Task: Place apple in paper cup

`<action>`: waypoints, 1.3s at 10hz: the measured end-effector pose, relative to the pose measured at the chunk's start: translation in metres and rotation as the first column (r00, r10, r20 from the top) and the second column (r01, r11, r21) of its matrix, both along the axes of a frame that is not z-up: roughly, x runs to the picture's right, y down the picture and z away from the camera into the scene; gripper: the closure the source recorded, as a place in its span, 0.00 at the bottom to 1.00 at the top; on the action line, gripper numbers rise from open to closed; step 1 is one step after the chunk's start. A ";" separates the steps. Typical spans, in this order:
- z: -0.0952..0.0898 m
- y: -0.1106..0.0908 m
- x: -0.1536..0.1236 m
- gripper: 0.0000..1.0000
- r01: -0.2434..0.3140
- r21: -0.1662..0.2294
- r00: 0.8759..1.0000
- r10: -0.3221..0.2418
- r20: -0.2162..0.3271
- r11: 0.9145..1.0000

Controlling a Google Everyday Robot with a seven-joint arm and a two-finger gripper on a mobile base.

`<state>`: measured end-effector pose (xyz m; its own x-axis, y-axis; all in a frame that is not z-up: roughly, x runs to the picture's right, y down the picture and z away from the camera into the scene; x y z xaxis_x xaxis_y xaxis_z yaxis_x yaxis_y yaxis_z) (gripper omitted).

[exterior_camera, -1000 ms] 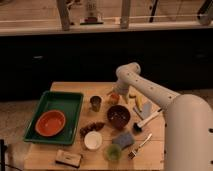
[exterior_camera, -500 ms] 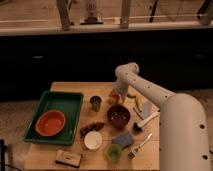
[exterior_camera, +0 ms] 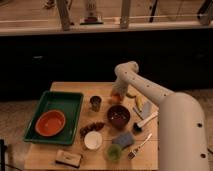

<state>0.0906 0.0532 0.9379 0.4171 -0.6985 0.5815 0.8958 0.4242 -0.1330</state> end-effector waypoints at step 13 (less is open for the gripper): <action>-0.068 -0.054 -0.037 1.00 0.056 0.057 0.996 -0.060 0.065 0.997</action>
